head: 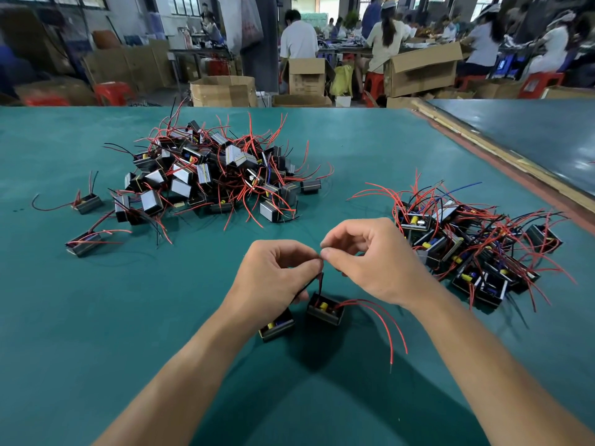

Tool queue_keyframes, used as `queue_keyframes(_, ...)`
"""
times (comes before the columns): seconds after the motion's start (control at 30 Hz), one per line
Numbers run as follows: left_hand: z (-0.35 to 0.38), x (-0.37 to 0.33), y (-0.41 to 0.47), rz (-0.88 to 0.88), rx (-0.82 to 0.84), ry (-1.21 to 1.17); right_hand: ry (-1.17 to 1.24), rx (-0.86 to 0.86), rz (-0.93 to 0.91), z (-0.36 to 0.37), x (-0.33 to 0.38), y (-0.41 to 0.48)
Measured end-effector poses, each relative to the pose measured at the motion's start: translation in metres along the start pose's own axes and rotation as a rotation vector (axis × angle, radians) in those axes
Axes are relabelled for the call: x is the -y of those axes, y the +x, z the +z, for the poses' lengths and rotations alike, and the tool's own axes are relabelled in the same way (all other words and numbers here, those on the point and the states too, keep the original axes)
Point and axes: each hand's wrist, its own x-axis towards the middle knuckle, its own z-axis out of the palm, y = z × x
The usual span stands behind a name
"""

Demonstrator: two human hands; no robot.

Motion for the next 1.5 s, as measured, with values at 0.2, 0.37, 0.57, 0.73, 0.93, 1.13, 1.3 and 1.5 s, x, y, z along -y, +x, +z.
queue_keyframes(0.2, -0.0006, -0.0029, -0.0009, -0.015, -0.002, -0.024, -0.076, 0.015, -0.026, -0.0052, -0.0016, -0.0006)
queue_keyframes(0.37, -0.0017, -0.0040, -0.0016, -0.020, -0.012, -0.027, -0.124, 0.096, -0.085, -0.0087, 0.0002, -0.0028)
queue_keyframes(0.57, -0.0021, -0.0060, -0.0039, 0.011, 0.072, 0.011, -0.070, 0.136, -0.130, -0.0086, 0.0036, -0.0031)
queue_keyframes(0.73, -0.0015, -0.0049, -0.0055, 0.009, 0.131, 0.022, -0.039, 0.124, -0.096, -0.0080, 0.0004, -0.0008)
queue_keyframes(0.93, -0.0019, -0.0031, -0.0037, 0.017, 0.119, 0.008, -0.011, 0.058, -0.114, -0.0055, 0.0008, -0.0006)
queue_keyframes(1.13, 0.0007, -0.0005, -0.0029, 0.005, 0.112, -0.018, -0.105, 0.052, -0.115, -0.0058, 0.0001, -0.0015)
queue_keyframes(1.3, 0.0005, 0.0009, -0.0024, 0.001, 0.105, 0.010, -0.158, 0.090, -0.103, -0.0072, -0.0032, -0.0007)
queue_keyframes(1.5, -0.0003, 0.0026, -0.0017, -0.016, 0.082, 0.014, -0.125, 0.131, -0.074, -0.0078, -0.0061, 0.0004)
